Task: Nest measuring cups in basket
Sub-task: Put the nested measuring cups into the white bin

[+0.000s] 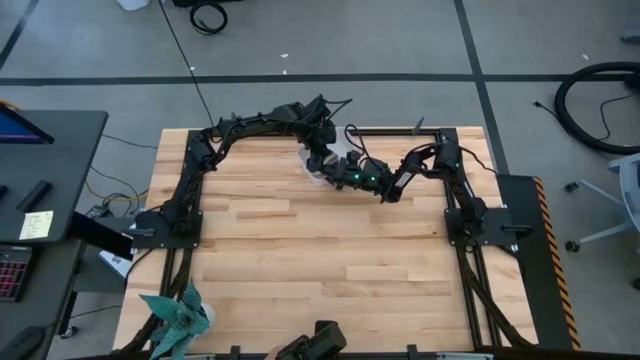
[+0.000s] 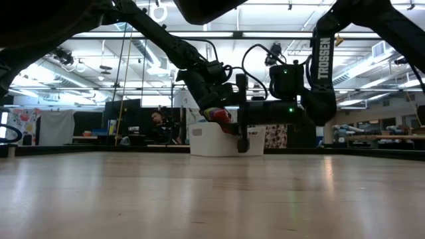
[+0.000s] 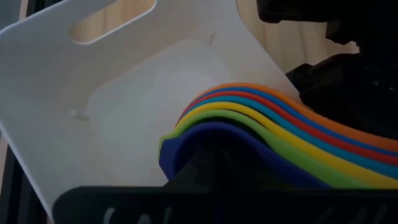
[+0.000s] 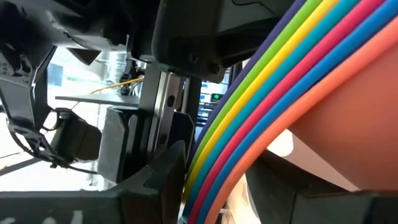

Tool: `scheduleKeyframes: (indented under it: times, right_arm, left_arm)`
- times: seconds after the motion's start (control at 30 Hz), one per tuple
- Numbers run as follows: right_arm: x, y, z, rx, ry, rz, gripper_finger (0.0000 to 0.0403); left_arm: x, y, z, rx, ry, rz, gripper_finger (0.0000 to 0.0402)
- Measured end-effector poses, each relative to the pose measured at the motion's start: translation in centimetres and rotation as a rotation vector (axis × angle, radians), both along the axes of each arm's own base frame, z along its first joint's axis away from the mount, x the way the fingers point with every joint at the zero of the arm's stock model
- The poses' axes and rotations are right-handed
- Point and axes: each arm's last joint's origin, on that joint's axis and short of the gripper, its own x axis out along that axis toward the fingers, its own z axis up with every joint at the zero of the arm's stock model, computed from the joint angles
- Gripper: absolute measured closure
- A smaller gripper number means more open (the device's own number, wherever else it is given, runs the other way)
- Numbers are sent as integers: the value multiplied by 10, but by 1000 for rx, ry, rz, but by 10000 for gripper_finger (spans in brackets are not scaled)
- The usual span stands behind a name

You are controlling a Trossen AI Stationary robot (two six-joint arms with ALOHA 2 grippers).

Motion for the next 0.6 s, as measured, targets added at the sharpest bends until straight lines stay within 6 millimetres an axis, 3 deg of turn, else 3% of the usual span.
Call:
scheduleKeyframes:
  times: [0.6]
  right_arm:
    - [0,0,1,-70,11,-1,237]
  left_arm:
    - [1,-2,0,-2,-3,-7,392]
